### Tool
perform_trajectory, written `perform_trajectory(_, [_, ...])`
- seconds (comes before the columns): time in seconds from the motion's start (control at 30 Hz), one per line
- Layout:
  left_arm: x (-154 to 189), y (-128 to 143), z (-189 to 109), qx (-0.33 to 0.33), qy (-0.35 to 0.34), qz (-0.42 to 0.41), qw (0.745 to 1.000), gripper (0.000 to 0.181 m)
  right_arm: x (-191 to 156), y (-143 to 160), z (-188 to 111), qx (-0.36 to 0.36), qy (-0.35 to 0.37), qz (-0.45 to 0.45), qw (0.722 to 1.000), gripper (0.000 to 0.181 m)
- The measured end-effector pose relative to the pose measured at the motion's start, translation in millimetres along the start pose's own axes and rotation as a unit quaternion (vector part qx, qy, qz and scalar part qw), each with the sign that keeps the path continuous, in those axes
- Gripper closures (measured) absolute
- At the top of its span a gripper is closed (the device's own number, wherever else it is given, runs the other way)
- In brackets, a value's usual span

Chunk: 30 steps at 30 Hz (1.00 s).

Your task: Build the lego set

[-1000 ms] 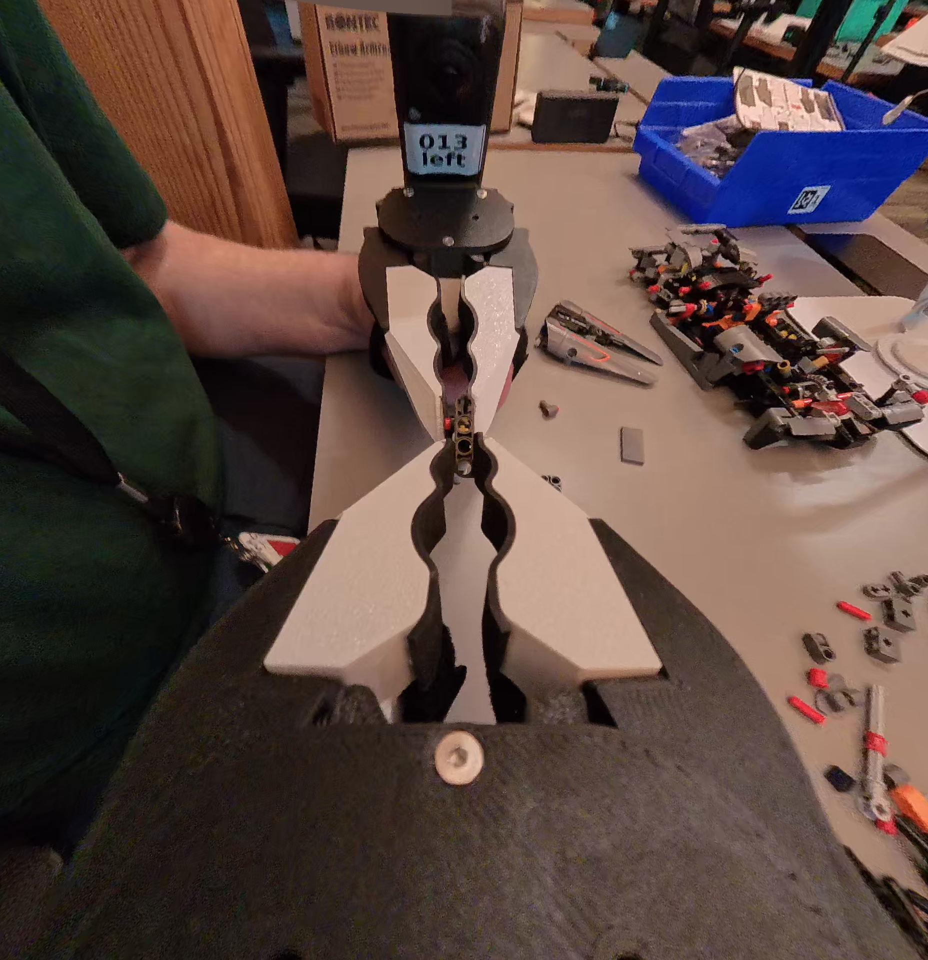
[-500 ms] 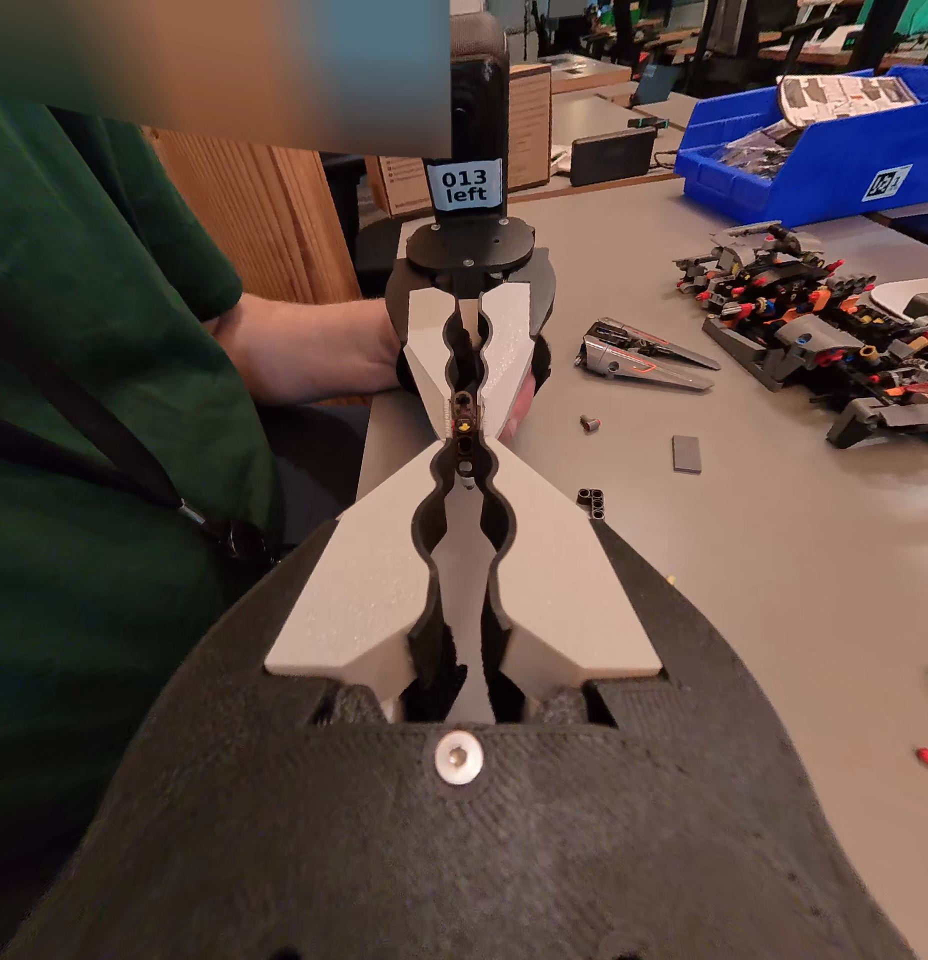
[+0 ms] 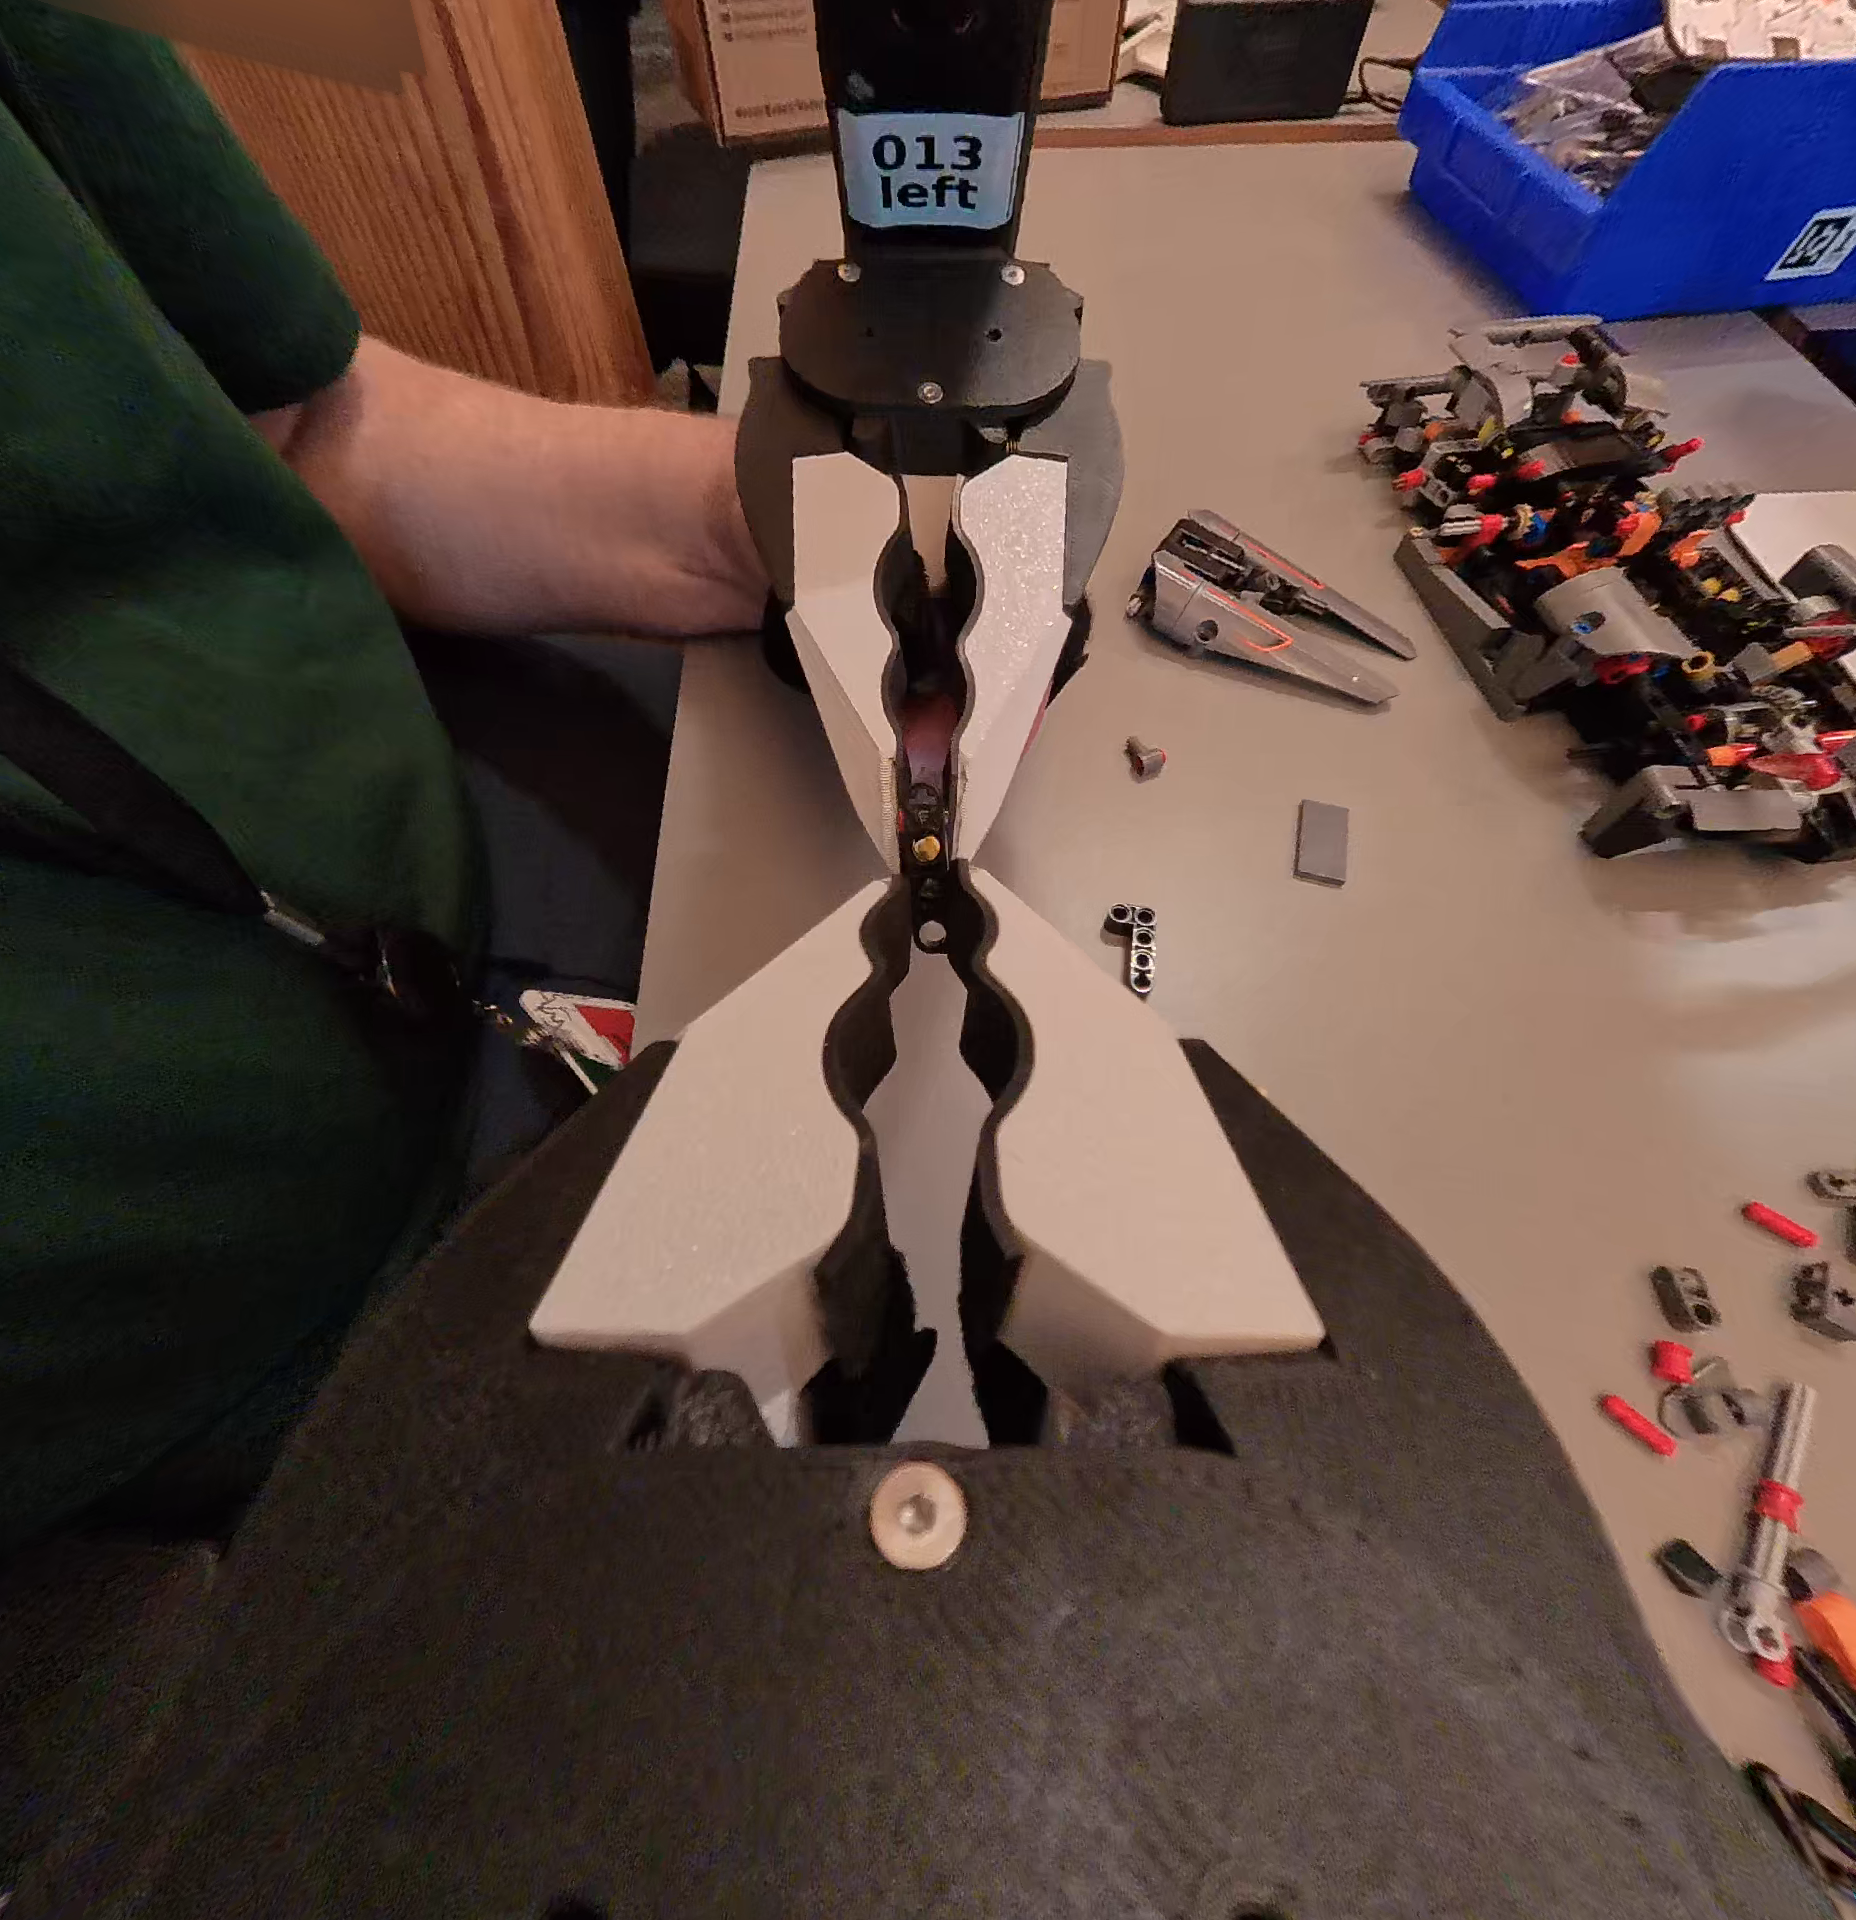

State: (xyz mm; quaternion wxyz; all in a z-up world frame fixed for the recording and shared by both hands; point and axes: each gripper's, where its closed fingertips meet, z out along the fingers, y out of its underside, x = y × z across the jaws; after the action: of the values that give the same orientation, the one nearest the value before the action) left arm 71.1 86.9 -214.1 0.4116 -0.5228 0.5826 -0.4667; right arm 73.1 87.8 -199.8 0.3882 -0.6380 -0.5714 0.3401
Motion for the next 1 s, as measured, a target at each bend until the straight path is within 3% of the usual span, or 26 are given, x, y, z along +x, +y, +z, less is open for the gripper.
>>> perform_trajectory(0.3, [-0.1, -1.6, -3.5, 0.007, -0.006, 0.016, 1.0, 0.176, 0.6, 9.0, 7.0, -0.045, 0.064, -0.038, 0.996, 0.176])
perform_trajectory(0.43, [-0.8, -7.9, -6.3, 0.033, 0.001, 0.004, 0.999, 0.176, 0.9, 1.0, 4.6, -0.018, 0.056, -0.023, 0.998, 0.176])
perform_trajectory(0.73, [2.9, -28.9, -15.8, 0.101, 0.021, -0.01, 0.995, 0.176, -2.6, -23.6, -2.3, 0.126, -0.012, 0.057, 0.99, 0.176])
perform_trajectory(1.0, [1.6, -33.1, -20.5, 0.119, 0.025, -0.02, 0.992, 0.175, -1.9, -29.9, -1.5, 0.161, -0.055, 0.089, 0.981, 0.176])
